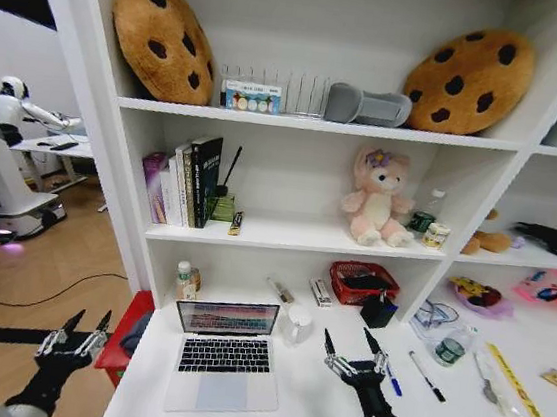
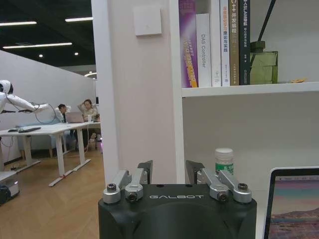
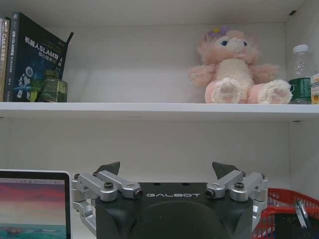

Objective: Organize the objects on the table.

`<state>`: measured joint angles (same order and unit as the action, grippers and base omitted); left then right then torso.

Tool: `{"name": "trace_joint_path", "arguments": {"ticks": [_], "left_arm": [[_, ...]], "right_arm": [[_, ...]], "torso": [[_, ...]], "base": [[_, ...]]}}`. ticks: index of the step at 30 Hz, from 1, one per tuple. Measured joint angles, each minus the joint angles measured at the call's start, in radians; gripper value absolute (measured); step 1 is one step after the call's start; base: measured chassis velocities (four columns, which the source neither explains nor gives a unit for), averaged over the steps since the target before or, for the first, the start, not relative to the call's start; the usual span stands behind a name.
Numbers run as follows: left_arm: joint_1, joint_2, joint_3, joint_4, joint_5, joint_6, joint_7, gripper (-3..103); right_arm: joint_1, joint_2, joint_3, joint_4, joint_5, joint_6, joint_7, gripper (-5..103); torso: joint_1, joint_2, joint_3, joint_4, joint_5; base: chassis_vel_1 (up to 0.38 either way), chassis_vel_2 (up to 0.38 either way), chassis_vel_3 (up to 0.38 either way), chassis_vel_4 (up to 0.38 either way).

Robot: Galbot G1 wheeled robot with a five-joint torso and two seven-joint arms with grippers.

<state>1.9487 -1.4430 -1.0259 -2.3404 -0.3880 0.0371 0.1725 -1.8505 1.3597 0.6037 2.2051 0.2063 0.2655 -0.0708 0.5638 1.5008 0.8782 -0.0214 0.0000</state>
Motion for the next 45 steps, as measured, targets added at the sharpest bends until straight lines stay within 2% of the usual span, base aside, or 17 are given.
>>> {"name": "trace_joint_path", "arguments": {"ticks": [7, 10, 16, 20, 22, 23, 24, 27, 31, 35, 36, 37, 38, 40, 41, 44, 45], "left_arm": [[0.002, 0.0, 0.001, 0.007, 0.001, -0.027, 0.03, 21], [0.005, 0.003, -0.002, 0.009, -0.004, -0.041, 0.076, 5], [0.007, 0.018, -0.004, 0.003, -0.024, -0.032, 0.076, 0], [0.001, 0.062, -0.01, -0.012, -0.032, -0.009, 0.062, 0], [-0.003, 0.103, -0.01, -0.013, -0.035, 0.006, 0.059, 0], [-0.007, 0.169, -0.011, -0.01, -0.04, 0.018, 0.056, 0], [-0.007, 0.169, -0.011, -0.01, -0.04, 0.018, 0.056, 0], [-0.034, 0.326, -0.023, 0.031, -0.075, 0.037, 0.041, 0], [-0.059, 0.397, -0.03, 0.069, -0.1, 0.041, 0.033, 0], [-0.134, 0.617, -0.016, 0.17, -0.148, 0.06, 0.023, 0], [-0.134, 0.617, -0.016, 0.17, -0.148, 0.06, 0.023, 0], [-0.146, 0.683, -0.005, 0.195, -0.153, 0.066, 0.028, 0], [-0.146, 0.683, -0.005, 0.195, -0.153, 0.066, 0.028, 0], [-0.161, 0.782, 0.011, 0.245, -0.151, 0.052, 0.083, 0], [-0.161, 0.782, 0.011, 0.245, -0.151, 0.052, 0.083, 0], [-0.184, 0.89, 0.019, 0.294, -0.135, 0.014, 0.199, 0], [-0.184, 0.89, 0.019, 0.294, -0.135, 0.014, 0.199, 0]], "right_arm": [[-0.001, -0.004, -0.005, -0.007, 0.0, -0.001, -0.008, 100], [-0.005, -0.008, -0.007, -0.007, 0.004, -0.008, -0.02, 100], [0.012, -0.017, -0.011, -0.02, -0.003, -0.009, -0.004, 100], [0.023, -0.034, -0.019, -0.035, -0.011, -0.012, 0.011, 100], [0.02, -0.034, -0.019, -0.038, -0.017, -0.011, 0.013, 100], [0.016, -0.034, -0.017, -0.044, -0.033, -0.004, 0.013, 100], [0.016, -0.034, -0.017, -0.044, -0.033, -0.004, 0.013, 100], [0.009, -0.031, -0.011, -0.061, -0.059, 0.011, 0.011, 100], [0.007, -0.03, -0.007, -0.071, -0.061, 0.015, 0.013, 100], [0.018, -0.031, 0.008, -0.091, -0.045, 0.015, 0.032, 100], [0.018, -0.031, 0.008, -0.091, -0.045, 0.015, 0.032, 100], [0.025, -0.032, 0.013, -0.096, -0.043, 0.012, 0.033, 100], [0.025, -0.032, 0.013, -0.096, -0.043, 0.012, 0.033, 100], [0.033, -0.032, 0.02, -0.105, -0.036, 0.008, 0.034, 100], [0.033, -0.032, 0.02, -0.105, -0.036, 0.008, 0.034, 100], [0.025, -0.026, 0.033, -0.119, -0.036, 0.008, 0.032, 100], [0.025, -0.026, 0.033, -0.119, -0.036, 0.008, 0.032, 100]], "torso": [[0.0, 0.0, 0.0, 0.0001, 0.0], [0.0, 0.0, 0.0, 0.0, 0.0], [0.0, 0.0, 0.0, 0.0, 0.0], [0.0, 0.0, 0.0, 0.0004, 0.0], [0.0, 0.0, 0.0, 0.0002, -0.0001], [0.0, 0.0, 0.0, 0.0, 0.0], [0.0, 0.0, 0.0, 0.0, 0.0], [0.0, 0.0, 0.0, -0.0002, -0.0001], [0.0, 0.0, 0.0, 0.0001, -0.0003], [0.0, 0.0, 0.0, -0.0003, -0.0003], [0.0, 0.0, 0.0, -0.0003, -0.0003], [0.0, 0.0, 0.0, -0.0005, 0.0], [0.0, 0.0, 0.0, -0.0005, 0.0], [0.0, 0.0, 0.0, 0.0001, -0.0002], [0.0, 0.0, 0.0, 0.0001, -0.0002], [0.0, 0.0, 0.0, 0.0, -0.0001], [0.0, 0.0, 0.0, 0.0, -0.0001]], "base": [[0.0, 0.0, 0.0, 0.0], [0.0, 0.0, 0.0, 0.0], [0.0, 0.0, 0.0, 0.0], [0.0, 0.0, 0.0, 0.0], [0.0, 0.0, 0.0, 0.0], [0.0, 0.0, 0.0, 0.0], [0.0, 0.0, 0.0, 0.0], [0.0, 0.0, 0.0, 0.0], [0.0, 0.0, 0.0, 0.0], [0.0, 0.0, 0.0, 0.0], [0.0, 0.0, 0.0, 0.0], [0.0, 0.0, 0.0, 0.0], [0.0, 0.0, 0.0, 0.0], [0.0, 0.0, 0.0, 0.0], [0.0, 0.0, 0.0, 0.0], [0.0, 0.0, 0.0, 0.0], [0.0, 0.0, 0.0, 0.0]]}}
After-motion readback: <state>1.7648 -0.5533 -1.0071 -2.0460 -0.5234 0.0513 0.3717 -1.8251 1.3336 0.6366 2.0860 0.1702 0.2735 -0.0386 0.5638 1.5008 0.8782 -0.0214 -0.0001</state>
